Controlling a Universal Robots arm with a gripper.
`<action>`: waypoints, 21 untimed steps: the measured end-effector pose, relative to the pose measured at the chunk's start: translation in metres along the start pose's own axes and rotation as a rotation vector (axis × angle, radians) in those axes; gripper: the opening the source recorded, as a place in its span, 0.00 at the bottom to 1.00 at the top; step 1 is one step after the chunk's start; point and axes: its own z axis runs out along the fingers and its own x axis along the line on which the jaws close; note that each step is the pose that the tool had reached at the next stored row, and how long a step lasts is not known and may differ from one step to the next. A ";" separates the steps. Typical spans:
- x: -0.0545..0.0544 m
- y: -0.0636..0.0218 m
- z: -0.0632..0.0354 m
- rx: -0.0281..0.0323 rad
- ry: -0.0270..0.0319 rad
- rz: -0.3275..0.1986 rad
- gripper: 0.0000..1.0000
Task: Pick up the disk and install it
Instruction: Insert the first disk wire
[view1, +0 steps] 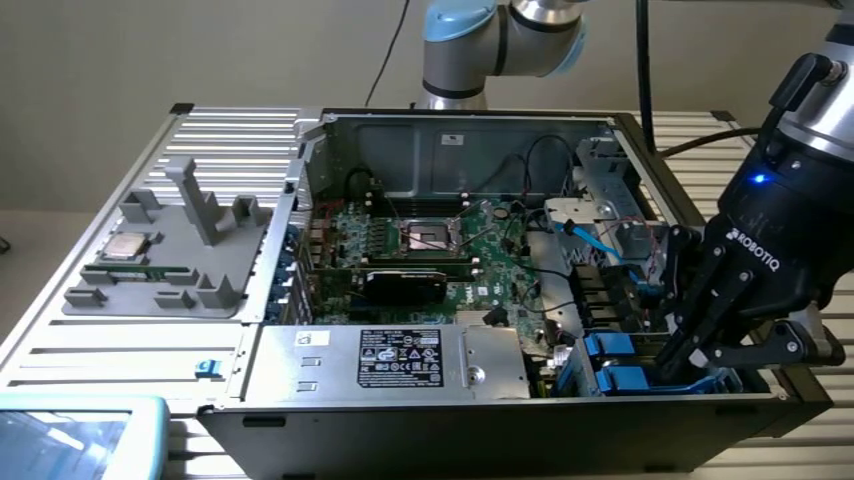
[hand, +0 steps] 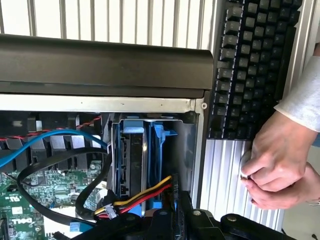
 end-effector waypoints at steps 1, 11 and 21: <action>0.000 0.0000 0.0002 0.0008 -0.0095 0.003 0.16; 0.006 0.0003 -0.0009 0.0053 -0.0387 0.012 0.16; 0.013 0.0016 -0.0019 0.0132 -0.1059 0.024 0.16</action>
